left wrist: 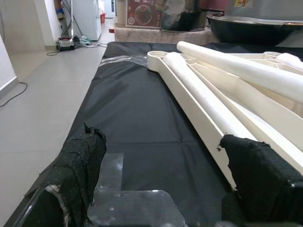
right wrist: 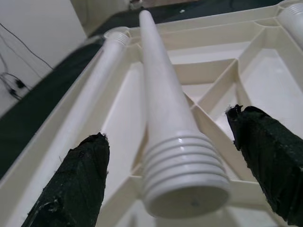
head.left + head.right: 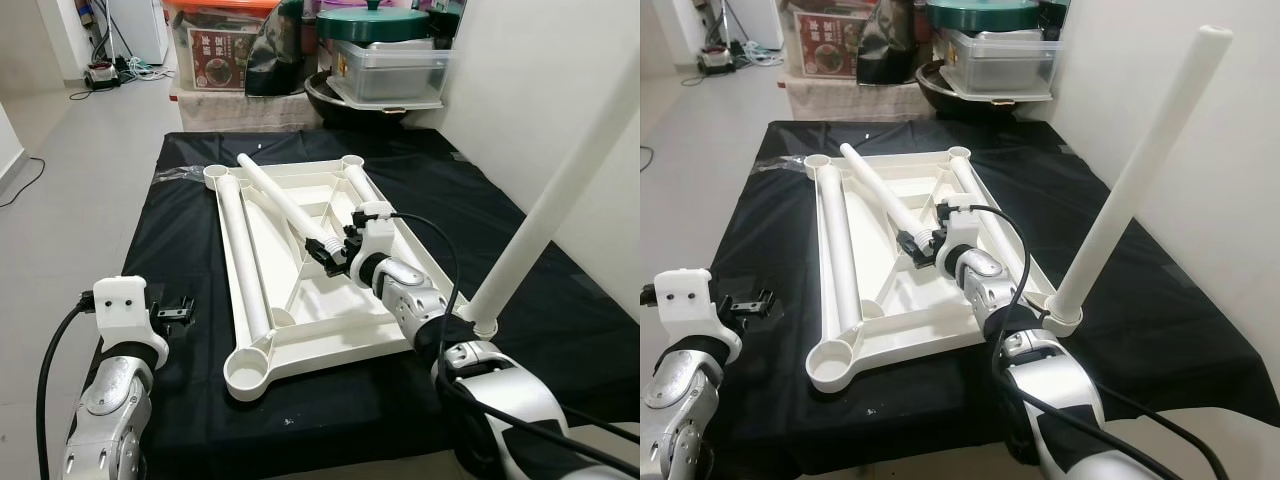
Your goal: Building children table
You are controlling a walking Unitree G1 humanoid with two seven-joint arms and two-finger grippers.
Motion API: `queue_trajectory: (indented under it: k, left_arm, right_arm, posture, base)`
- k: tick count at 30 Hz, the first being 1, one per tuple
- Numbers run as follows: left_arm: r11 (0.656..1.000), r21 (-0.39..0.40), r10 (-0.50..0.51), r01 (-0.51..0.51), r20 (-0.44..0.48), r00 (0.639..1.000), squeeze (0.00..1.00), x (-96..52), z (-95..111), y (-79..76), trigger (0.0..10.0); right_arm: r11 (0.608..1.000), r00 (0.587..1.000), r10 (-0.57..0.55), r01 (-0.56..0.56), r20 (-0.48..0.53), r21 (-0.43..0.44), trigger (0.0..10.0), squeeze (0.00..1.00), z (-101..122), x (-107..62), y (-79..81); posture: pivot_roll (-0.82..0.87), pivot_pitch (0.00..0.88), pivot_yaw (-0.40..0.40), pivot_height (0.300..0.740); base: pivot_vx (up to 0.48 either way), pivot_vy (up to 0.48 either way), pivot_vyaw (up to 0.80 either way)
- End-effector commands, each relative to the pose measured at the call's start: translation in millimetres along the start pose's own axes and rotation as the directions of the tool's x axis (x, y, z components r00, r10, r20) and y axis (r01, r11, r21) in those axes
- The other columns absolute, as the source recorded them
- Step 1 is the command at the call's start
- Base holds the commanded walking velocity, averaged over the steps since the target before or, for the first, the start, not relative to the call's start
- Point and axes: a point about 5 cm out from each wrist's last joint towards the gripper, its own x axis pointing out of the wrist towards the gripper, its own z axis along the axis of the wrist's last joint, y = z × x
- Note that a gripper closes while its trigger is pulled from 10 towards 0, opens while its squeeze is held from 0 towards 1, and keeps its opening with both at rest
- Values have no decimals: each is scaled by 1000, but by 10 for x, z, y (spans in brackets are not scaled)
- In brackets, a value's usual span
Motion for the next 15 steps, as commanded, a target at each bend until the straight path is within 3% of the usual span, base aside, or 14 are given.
queue_trajectory:
  k: [1,15]
  left_arm:
    - [1000,3,3,-3,-6,1000,0,-20,-9,9,10000]
    - [1000,10,18,-18,-12,1000,0,-70,-24,49,10000]
  right_arm:
    - [1000,1000,-19,18,-19,-24,10000,0,-33,2,-10]
    - [999,997,27,-29,-67,-26,10000,0,-155,33,160]
  posture:
    - [153,0,-114,740]
    - [173,0,-132,740]
  base:
    - [0,0,0]
    - [0,0,0]
